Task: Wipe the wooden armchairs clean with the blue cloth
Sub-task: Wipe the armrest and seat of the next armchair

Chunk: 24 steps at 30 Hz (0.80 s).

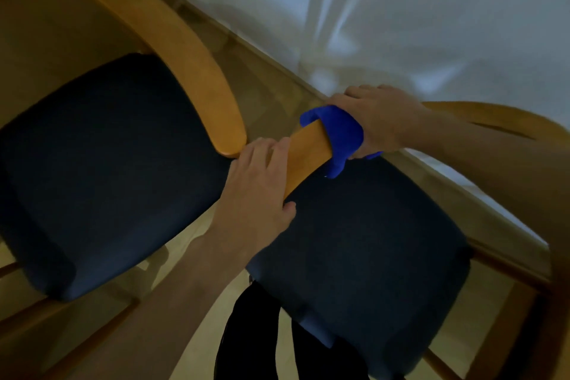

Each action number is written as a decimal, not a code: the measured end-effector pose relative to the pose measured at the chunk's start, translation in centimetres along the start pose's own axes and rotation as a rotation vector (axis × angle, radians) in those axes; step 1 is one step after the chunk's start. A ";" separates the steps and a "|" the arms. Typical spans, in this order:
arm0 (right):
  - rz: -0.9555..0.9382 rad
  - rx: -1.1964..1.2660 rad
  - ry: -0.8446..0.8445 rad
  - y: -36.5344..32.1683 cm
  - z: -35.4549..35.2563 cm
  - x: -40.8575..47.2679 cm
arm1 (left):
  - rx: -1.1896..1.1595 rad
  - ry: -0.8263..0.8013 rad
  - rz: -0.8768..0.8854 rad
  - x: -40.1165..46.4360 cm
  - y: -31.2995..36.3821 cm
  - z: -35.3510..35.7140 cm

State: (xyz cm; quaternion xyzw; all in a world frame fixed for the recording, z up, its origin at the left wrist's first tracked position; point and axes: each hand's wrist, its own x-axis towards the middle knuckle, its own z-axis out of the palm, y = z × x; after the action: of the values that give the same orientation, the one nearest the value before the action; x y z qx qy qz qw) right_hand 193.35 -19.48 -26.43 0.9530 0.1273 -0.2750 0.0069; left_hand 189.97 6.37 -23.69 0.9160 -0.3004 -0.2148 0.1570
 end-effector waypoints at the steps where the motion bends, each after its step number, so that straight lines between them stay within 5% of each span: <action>1: 0.056 0.030 -0.009 1.0 0.2 -0.5 | 0.014 0.001 0.008 0.8 0.6 0.1; 12: 0.515 0.059 0.068 11.1 3.7 -9.8 | 0.182 -0.057 0.259 7.9 12.4 2.6; 24: 0.804 0.533 0.371 15.0 9.3 -22.8 | 0.233 -0.055 0.507 9.0 23.5 7.2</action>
State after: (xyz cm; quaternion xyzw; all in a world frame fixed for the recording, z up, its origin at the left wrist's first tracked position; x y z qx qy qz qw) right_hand 173.63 -40.23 -23.16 0.9280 -0.3243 -0.0998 -0.1538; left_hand 181.68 -18.46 -22.83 0.8174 -0.5466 -0.1572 0.0912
